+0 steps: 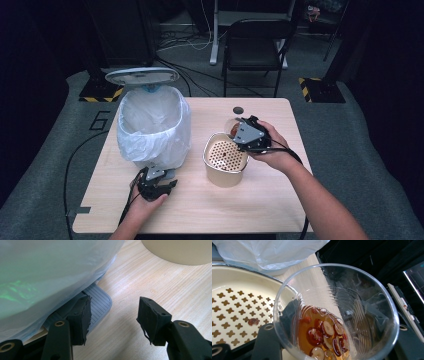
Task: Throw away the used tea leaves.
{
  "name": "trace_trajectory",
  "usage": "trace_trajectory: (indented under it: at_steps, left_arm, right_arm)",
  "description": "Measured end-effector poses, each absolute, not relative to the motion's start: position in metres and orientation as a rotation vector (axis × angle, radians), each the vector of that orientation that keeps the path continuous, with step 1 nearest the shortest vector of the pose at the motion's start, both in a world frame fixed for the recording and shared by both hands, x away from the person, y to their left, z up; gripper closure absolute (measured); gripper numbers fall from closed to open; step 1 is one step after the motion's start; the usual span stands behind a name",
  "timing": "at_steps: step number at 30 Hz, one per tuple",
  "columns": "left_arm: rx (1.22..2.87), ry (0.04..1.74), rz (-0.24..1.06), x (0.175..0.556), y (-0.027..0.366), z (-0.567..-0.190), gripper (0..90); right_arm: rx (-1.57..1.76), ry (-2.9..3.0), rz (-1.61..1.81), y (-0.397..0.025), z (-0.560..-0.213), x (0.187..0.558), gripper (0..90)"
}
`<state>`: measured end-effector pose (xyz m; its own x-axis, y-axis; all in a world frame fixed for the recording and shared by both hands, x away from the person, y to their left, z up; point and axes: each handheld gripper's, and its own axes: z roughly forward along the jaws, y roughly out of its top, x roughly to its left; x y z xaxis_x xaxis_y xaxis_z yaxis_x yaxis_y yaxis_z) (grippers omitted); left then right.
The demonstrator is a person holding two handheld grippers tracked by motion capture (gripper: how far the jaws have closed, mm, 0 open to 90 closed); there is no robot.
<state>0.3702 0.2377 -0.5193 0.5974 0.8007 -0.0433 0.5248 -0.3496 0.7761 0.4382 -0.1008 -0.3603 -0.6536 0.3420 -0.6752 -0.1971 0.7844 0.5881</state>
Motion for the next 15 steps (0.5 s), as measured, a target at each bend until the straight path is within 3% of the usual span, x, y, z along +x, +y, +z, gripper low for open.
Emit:
trace_trajectory:
  at_steps: [15]
  left_arm:
    - [2.039, 1.044, 0.445, 0.370, 0.238, -0.519, 44.2]
  right_arm:
    - [-0.024, 2.068, 0.653, -0.085, -0.370, 0.432, 40.0]
